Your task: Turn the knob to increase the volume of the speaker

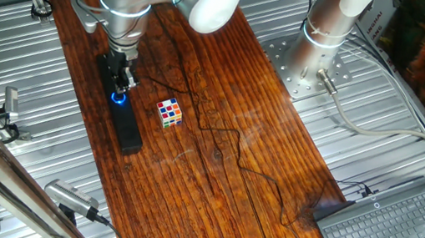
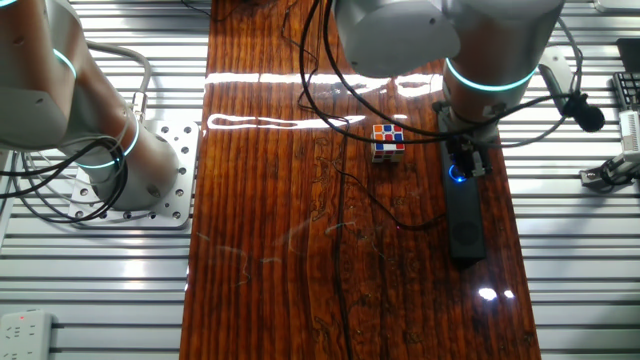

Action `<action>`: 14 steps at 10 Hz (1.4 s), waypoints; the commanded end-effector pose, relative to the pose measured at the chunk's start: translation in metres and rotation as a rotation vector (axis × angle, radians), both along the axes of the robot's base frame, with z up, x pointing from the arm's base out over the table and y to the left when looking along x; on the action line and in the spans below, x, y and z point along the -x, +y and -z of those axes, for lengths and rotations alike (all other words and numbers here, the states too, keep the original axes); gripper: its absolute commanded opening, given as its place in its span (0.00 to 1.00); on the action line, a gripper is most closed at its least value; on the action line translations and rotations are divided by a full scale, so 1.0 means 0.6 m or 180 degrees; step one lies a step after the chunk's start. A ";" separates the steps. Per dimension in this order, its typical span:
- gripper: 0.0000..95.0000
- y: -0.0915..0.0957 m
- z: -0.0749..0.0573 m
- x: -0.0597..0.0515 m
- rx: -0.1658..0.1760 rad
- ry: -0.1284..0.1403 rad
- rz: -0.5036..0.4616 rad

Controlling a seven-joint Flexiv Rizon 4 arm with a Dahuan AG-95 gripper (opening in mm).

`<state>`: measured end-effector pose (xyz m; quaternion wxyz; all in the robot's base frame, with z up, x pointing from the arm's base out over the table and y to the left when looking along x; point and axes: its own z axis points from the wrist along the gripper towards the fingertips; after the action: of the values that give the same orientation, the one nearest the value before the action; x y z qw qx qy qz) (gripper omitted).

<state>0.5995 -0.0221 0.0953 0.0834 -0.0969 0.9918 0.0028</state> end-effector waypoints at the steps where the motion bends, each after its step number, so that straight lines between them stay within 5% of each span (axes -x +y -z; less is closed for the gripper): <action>1: 0.40 0.000 0.001 0.000 0.0014 -0.0025 -0.0024; 14: 0.40 -0.002 -0.004 -0.005 0.0013 -0.0033 0.0058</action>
<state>0.6022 -0.0234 0.0981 0.0869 -0.0880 0.9923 -0.0006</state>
